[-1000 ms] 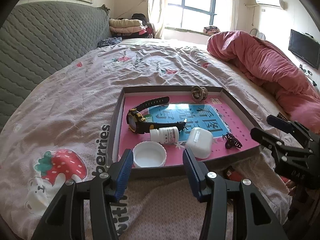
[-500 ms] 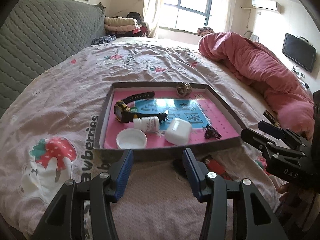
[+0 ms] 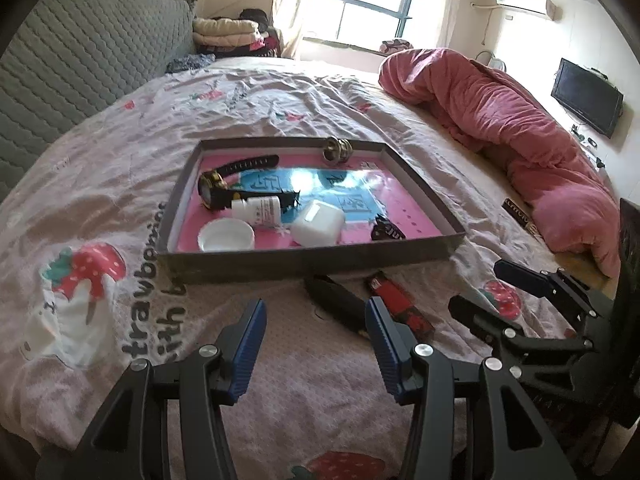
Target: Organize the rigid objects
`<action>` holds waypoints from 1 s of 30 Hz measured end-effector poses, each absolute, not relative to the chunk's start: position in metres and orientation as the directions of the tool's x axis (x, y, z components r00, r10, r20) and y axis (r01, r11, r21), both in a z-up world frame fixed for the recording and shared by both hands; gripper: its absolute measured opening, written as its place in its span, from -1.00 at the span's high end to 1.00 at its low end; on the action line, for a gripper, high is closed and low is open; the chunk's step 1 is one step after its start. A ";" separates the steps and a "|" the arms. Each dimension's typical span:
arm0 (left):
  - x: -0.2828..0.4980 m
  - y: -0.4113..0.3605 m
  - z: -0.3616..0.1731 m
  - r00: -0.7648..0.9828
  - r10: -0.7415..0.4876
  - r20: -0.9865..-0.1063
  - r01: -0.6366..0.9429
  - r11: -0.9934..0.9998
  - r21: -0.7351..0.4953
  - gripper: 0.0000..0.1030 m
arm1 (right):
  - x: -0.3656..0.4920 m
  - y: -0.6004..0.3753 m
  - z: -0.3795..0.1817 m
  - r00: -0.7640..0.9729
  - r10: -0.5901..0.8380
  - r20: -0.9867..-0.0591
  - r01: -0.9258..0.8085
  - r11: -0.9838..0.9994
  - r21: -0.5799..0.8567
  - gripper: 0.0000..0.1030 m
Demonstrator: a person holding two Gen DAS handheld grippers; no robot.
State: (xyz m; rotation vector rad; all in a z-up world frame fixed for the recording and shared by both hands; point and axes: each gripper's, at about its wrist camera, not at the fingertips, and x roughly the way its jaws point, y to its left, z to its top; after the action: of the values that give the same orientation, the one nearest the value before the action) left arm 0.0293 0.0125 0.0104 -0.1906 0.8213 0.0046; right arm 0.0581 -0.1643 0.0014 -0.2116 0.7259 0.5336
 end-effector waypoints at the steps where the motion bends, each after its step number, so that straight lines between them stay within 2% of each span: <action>1: 0.028 0.012 0.010 0.680 -0.069 -0.730 -0.079 0.983 -0.166 0.00 | 0.055 -0.165 0.001 0.623 0.386 -0.680 -0.535 0.845 -0.012 -0.45; 30: 0.027 0.005 -0.004 0.610 -0.124 -0.783 -0.081 0.973 -0.217 0.00 | 0.056 -0.149 -0.040 0.514 0.329 -0.792 -0.574 0.818 -0.033 -0.45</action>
State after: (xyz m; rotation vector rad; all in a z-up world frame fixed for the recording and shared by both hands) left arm 0.0266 0.0053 -0.0041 -0.2407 0.9170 -0.0253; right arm 0.0561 -0.1494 -0.0401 -0.3094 0.8753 0.5529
